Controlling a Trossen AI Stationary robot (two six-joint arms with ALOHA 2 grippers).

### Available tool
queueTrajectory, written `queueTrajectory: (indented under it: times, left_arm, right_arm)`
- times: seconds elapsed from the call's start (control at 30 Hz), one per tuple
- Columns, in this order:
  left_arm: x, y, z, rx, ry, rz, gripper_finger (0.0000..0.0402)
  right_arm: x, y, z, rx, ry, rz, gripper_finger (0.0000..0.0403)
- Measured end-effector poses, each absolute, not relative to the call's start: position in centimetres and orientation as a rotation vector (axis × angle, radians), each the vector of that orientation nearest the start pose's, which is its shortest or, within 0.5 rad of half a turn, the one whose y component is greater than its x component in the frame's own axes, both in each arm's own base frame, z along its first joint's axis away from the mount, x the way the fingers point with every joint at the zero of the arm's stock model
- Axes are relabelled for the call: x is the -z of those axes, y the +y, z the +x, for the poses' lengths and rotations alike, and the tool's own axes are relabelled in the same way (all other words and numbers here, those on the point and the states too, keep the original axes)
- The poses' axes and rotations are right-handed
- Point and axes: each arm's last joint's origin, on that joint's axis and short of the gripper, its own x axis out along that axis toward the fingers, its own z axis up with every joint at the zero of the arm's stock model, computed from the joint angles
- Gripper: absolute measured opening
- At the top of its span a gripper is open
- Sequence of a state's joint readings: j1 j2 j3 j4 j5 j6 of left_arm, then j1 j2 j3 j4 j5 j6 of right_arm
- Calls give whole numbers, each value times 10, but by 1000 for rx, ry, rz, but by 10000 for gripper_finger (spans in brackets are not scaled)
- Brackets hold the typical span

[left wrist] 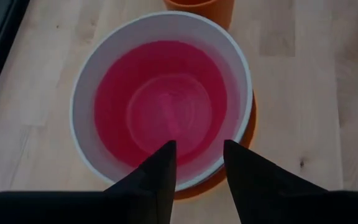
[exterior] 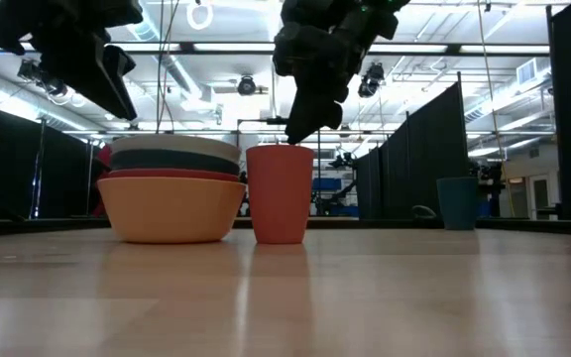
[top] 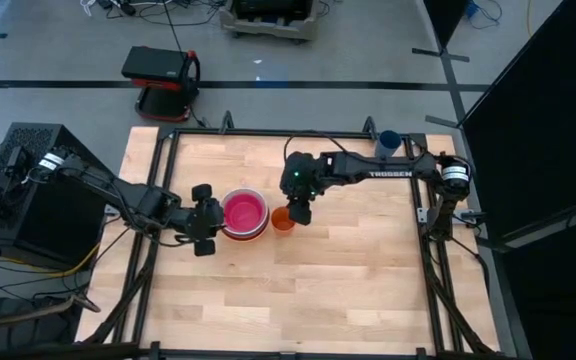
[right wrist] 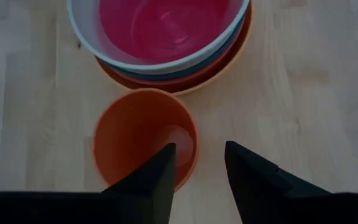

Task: Nest bowls inside each other
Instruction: Move the orange cup to align with the right of the stacked bowls

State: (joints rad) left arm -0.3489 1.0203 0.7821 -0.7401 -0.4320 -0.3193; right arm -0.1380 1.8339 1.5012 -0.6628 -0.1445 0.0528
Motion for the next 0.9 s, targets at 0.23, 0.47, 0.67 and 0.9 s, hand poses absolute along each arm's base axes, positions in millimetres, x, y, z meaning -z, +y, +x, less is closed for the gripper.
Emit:
queueTrajectory:
  times: [0.23, 0.47, 0.67, 0.9]
  left_arm:
    - [-251, -53, 180, -217, 869, 71, 122]
    - [-252, -53, 181, -217, 862, 67, 122]
    - [-252, -53, 181, -217, 861, 66, 124]
    - [-252, -53, 181, -217, 860, 67, 122]
  right_arm:
    - [-250, -49, 387, 58, 1008, 177, 158]
    - [-246, -48, 386, 96, 1029, 165, 185]
    - [-233, -50, 380, 155, 1073, 140, 199]
    - [-226, -50, 380, 190, 1054, 144, 190]
